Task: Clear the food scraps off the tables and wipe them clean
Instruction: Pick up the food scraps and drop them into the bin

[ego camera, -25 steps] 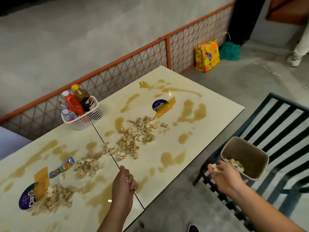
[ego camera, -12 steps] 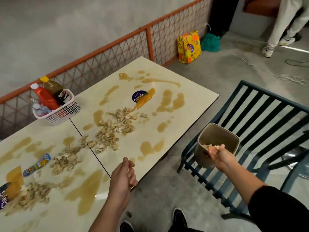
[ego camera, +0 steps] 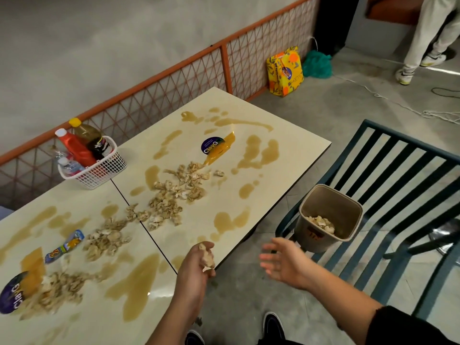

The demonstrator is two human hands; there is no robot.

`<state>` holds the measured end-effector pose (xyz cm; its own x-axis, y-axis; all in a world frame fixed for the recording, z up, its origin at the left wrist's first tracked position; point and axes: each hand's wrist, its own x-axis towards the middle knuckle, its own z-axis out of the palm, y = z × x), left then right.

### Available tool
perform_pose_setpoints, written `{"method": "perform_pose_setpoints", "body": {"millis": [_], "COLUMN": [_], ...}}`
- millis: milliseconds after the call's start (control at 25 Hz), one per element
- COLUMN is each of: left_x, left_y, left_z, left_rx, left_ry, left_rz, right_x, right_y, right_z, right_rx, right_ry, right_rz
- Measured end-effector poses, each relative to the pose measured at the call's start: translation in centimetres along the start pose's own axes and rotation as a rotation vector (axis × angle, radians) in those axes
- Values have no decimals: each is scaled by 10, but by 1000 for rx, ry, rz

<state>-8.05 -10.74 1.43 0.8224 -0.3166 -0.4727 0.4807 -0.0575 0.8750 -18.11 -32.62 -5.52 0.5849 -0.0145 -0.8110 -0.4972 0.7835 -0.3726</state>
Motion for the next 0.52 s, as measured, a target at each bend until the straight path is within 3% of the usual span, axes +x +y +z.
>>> {"method": "perform_pose_setpoints", "body": {"millis": [80, 160, 320, 520], "left_x": [-5, -8, -2, 2], "left_y": [2, 2, 0, 9], "left_z": [8, 13, 12, 5], "left_rx": [262, 364, 411, 629], "left_ry": [-59, -118, -116, -41], "left_rz": [94, 142, 203, 372], "right_x": [-14, -24, -32, -23], "right_y": [13, 15, 7, 6], "right_z": [38, 69, 98, 96], "right_rx": [-99, -156, -121, -19], "right_ry": [-210, -323, -306, -206], "right_rz": [17, -34, -211, -275]}}
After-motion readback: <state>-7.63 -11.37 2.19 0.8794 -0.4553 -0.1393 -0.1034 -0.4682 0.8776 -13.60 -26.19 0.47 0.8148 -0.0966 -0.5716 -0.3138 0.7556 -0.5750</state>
